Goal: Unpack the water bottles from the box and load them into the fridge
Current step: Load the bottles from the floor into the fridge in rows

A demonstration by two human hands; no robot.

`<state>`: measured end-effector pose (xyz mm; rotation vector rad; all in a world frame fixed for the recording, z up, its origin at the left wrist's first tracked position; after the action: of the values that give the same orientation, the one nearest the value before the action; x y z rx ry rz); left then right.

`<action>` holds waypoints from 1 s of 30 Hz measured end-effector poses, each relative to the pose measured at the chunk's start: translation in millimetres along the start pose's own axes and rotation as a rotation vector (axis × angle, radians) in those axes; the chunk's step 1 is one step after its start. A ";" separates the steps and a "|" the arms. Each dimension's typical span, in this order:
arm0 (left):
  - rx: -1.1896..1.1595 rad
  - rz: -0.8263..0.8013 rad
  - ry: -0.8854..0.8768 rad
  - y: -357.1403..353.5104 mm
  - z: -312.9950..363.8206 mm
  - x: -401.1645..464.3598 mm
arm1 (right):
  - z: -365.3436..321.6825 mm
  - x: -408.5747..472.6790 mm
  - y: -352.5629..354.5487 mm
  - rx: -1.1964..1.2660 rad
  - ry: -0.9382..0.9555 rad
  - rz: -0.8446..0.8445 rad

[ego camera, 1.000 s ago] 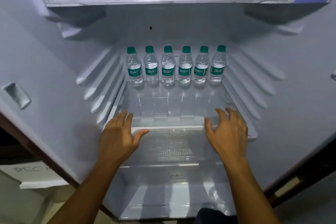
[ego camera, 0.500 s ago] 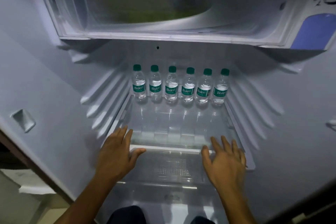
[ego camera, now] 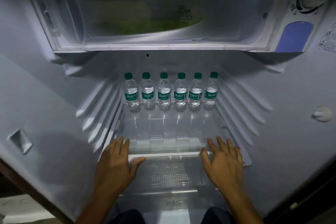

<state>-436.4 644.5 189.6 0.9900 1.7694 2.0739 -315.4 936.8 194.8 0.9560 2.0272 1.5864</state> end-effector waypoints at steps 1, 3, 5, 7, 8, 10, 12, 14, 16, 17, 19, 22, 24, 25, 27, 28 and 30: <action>0.013 0.020 -0.010 0.4 0.5 -0.4 | 0.0 -0.4 -0.3 -0.009 -0.004 -0.003; 0.026 0.067 -0.028 3.1 1.9 -2.3 | -0.5 -2.0 0.1 -0.011 -0.011 -0.005; 0.022 0.095 -0.040 5.3 3.7 -3.0 | -0.9 -1.8 0.2 -0.007 -0.016 -0.013; -0.024 0.048 -0.016 5.9 3.3 -1.2 | -1.2 0.2 -1.6 -0.019 -0.016 -0.023; -0.054 -0.004 0.023 6.6 1.5 0.8 | -1.3 1.5 -2.2 -0.023 -0.017 -0.029; -0.074 -0.094 0.086 4.5 -4.2 4.9 | -3.3 3.6 -2.6 -0.020 -0.021 -0.041; -0.112 -0.149 0.110 2.8 -8.6 10.3 | -6.4 5.0 -3.1 -0.025 -0.022 -0.054; -0.128 -0.190 0.134 4.8 -9.0 16.8 | -8.6 5.6 -3.9 -0.050 -0.017 -0.067; -0.116 -0.220 0.154 6.6 -6.2 22.3 | -10.4 7.6 -3.3 -0.067 -0.008 -0.076; -0.102 -0.230 0.163 7.4 -4.1 23.7 | -10.8 8.7 -2.0 -0.069 -0.002 -0.082; -0.075 -0.245 0.172 8.3 0.4 25.4 | -11.4 10.0 0.0 -0.066 0.008 -0.096; -0.121 -0.256 0.194 9.3 8.9 31.5 | -11.9 10.6 1.2 -0.072 0.009 -0.135; -0.205 -0.216 0.183 13.2 19.1 40.8 | -12.6 12.4 4.7 -0.082 0.005 -0.161; -0.224 -0.189 0.160 16.5 25.7 47.9 | -13.4 15.0 7.6 -0.086 0.004 -0.175; -0.238 -0.146 0.108 23.7 40.3 64.7 | -15.7 22.4 12.7 -0.091 0.004 -0.218; -0.244 -0.130 0.085 27.5 47.9 73.9 | -17.1 25.8 14.7 -0.095 0.004 -0.249; -0.261 -0.084 0.033 38.0 63.6 95.1 | -20.8 32.3 17.9 -0.115 0.004 -0.320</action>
<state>-457.9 740.2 259.6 0.7981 1.4771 2.2078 -346.8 947.9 221.0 0.5533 1.9510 1.5089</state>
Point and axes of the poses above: each hand's wrist, its own x-axis towards the middle knuckle, its own y-axis out of the back of the hand, z = x × y, the point moved 6 cm from there along x, towards the middle knuckle, and after that the axes turned 12 degrees about -y, right-handed, at the moved point
